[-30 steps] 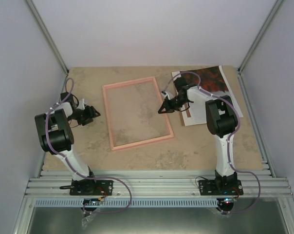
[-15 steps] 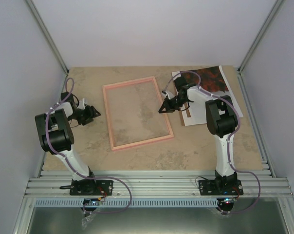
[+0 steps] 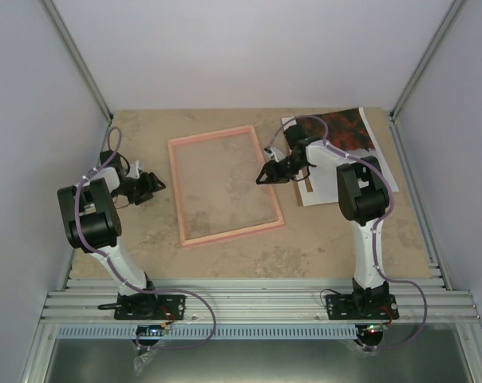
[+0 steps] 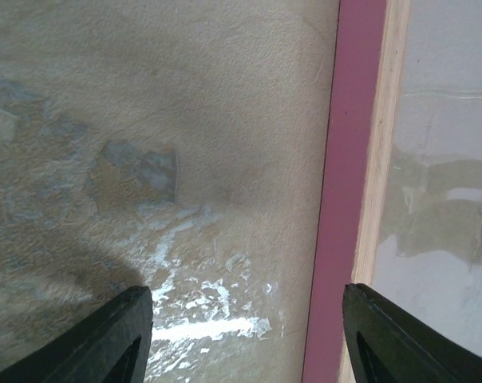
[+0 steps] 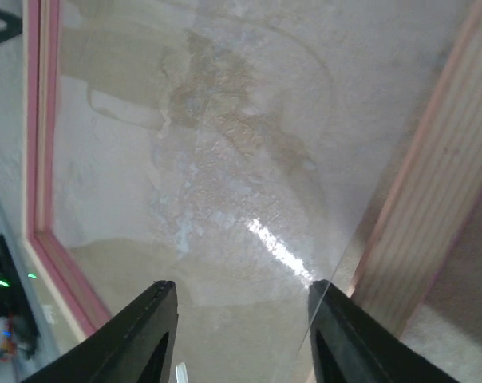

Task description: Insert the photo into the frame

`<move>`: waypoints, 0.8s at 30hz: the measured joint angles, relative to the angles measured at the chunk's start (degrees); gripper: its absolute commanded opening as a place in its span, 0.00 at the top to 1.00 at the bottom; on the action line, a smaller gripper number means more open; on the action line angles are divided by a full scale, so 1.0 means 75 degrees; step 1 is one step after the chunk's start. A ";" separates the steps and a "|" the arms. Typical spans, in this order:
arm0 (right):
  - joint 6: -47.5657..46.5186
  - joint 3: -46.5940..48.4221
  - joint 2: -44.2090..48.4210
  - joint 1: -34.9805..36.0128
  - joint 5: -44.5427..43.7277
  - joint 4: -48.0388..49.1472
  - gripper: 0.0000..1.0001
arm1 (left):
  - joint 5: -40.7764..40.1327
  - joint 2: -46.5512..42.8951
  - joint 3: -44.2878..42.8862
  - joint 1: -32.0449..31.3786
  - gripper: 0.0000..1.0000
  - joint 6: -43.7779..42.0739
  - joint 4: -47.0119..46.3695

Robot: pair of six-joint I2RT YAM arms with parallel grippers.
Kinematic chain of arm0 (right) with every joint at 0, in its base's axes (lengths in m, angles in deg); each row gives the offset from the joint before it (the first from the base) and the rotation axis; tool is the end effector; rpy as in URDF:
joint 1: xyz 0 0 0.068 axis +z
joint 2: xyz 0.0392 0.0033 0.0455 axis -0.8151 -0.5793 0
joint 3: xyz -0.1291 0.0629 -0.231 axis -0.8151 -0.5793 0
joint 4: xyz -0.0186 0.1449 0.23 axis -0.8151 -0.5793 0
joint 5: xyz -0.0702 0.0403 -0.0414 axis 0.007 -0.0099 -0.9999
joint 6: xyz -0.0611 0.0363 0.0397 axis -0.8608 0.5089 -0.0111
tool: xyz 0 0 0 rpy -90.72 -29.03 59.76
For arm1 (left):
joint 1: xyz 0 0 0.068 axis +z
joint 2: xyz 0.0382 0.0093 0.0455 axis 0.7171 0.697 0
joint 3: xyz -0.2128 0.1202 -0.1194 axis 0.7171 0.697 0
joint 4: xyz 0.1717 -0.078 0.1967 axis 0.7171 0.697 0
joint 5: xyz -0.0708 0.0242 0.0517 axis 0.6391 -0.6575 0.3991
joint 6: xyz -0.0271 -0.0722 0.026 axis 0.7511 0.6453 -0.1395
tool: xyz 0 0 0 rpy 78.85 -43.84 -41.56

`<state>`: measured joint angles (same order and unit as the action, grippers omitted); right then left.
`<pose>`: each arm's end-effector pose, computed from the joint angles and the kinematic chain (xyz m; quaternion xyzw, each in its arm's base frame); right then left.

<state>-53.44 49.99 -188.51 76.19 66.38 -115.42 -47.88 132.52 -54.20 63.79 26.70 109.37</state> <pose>0.4141 0.2150 0.1155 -0.1674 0.9087 0.3801 0.0426 0.3496 0.0725 0.1070 -0.1591 0.9362 -0.2692 0.1607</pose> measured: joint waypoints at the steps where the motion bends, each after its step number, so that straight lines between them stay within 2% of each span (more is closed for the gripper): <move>1: 0.0020 0.0015 0.0000 0.0006 -0.0058 -0.0006 0.44 | 0.0003 0.0000 0.0000 0.0000 0.31 0.0000 -0.0006; 4: -0.0079 0.0108 0.0035 0.0023 -0.0219 -0.0003 0.33 | 0.0009 0.0000 -0.0003 0.0000 0.30 -0.0003 -0.0009; 6: -0.0146 0.0134 0.0131 0.0050 -0.0414 -0.0003 0.32 | 0.0003 0.0000 -0.0017 0.0000 0.29 -0.0003 -0.0012; 16: -0.0644 0.0227 0.0726 -0.0114 -0.1376 -0.0058 0.37 | -0.0239 0.0000 -0.0134 -0.0012 0.30 -0.0038 -0.0009; 24: -0.0994 0.0219 0.0609 -0.0361 -0.0813 -0.0192 0.38 | -0.0204 0.0000 -0.0187 -0.0140 0.40 -0.0262 -0.0009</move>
<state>-60.90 51.63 -183.94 73.48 60.28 -116.87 -49.41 132.52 -55.60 62.74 24.74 109.31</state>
